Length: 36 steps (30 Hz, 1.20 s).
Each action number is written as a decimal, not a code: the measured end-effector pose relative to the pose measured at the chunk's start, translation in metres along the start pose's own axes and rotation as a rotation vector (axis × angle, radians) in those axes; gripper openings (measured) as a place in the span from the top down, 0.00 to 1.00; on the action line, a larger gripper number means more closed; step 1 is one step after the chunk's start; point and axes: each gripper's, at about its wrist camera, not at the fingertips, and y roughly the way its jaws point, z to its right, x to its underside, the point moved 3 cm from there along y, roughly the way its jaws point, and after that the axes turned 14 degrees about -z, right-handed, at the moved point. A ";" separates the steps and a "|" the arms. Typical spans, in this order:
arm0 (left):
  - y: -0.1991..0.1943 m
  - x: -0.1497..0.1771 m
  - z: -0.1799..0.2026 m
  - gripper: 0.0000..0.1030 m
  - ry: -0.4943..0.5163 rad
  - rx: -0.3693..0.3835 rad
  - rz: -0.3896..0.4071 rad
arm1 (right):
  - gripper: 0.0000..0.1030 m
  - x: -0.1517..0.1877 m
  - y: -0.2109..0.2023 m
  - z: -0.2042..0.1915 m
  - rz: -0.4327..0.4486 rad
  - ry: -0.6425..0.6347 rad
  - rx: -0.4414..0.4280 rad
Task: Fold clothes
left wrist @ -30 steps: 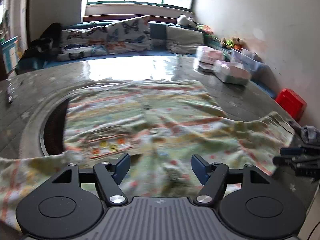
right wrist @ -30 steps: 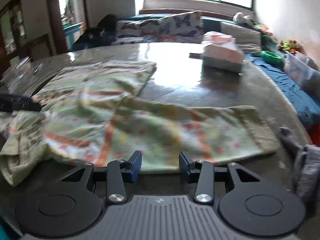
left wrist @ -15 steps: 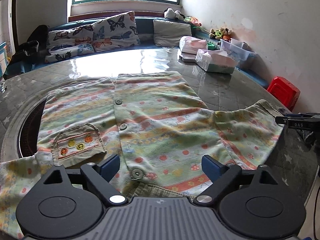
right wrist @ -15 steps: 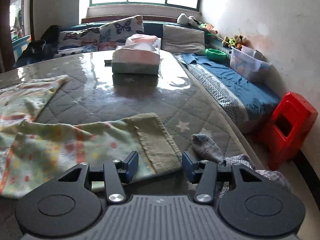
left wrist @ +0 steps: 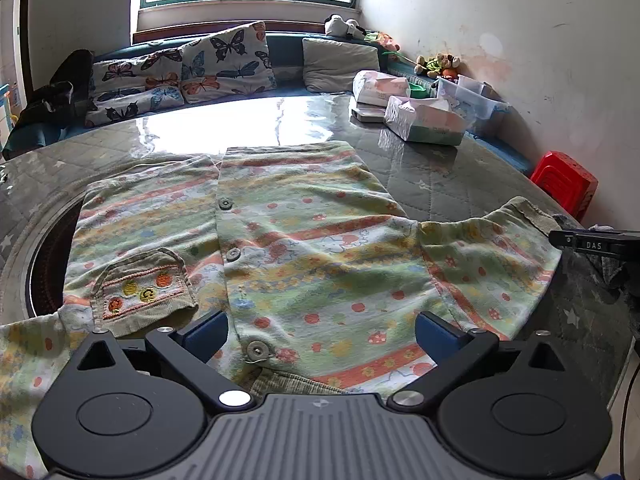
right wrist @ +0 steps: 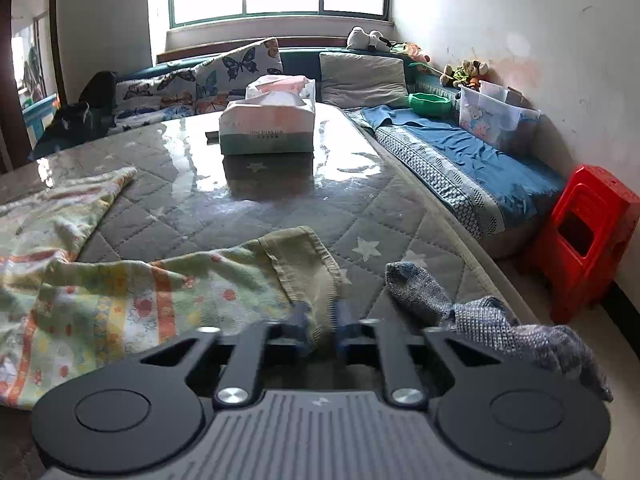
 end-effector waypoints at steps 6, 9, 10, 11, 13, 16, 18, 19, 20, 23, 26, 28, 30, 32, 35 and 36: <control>0.006 -0.001 0.010 0.00 0.027 -0.006 -0.015 | 0.94 -0.004 -0.025 0.000 0.077 0.029 -0.029; 0.010 0.000 0.017 0.00 0.049 -0.010 -0.022 | 0.94 -0.008 -0.040 -0.002 0.116 0.028 -0.040; 0.011 0.000 0.019 0.00 0.054 -0.011 -0.025 | 0.94 -0.009 -0.043 -0.002 0.123 0.026 -0.042; 0.012 0.000 0.021 0.00 0.060 -0.006 -0.029 | 0.94 -0.010 -0.046 -0.003 0.128 0.020 -0.044; 0.015 0.001 0.027 0.00 0.076 0.000 -0.035 | 0.94 -0.011 -0.051 -0.005 0.136 0.013 -0.045; 0.020 0.002 0.035 0.00 0.102 -0.004 -0.040 | 0.94 -0.013 -0.058 -0.006 0.151 0.014 -0.045; 0.023 0.003 0.042 0.00 0.120 -0.001 -0.043 | 0.94 -0.015 -0.065 -0.008 0.162 0.007 -0.046; 0.026 0.004 0.045 0.00 0.131 -0.008 -0.046 | 0.94 -0.017 -0.069 -0.009 0.167 0.003 -0.046; 0.028 0.004 0.048 0.00 0.142 -0.015 -0.050 | 0.94 -0.019 -0.073 -0.010 0.174 -0.003 -0.053; 0.036 0.007 0.055 0.00 0.167 -0.029 -0.055 | 0.94 -0.025 -0.088 -0.018 0.200 -0.028 -0.068; 0.033 0.008 0.053 0.00 0.165 -0.027 -0.044 | 0.94 -0.036 -0.108 -0.039 0.238 -0.086 -0.097; 0.027 0.008 0.047 0.00 0.146 -0.011 -0.032 | 0.94 -0.044 -0.122 -0.054 0.262 -0.124 -0.117; 0.014 0.008 0.031 0.00 0.105 -0.015 -0.005 | 0.94 -0.052 -0.132 -0.076 0.284 -0.173 -0.141; 0.000 0.008 0.015 0.00 0.064 -0.020 0.022 | 0.95 -0.059 -0.138 -0.097 0.298 -0.221 -0.163; -0.020 0.011 -0.017 0.00 -0.012 -0.047 0.064 | 0.95 -0.067 -0.143 -0.140 0.310 -0.313 -0.209; -0.027 0.013 -0.029 0.00 -0.039 -0.060 0.077 | 0.95 -0.069 -0.142 -0.154 0.310 -0.340 -0.225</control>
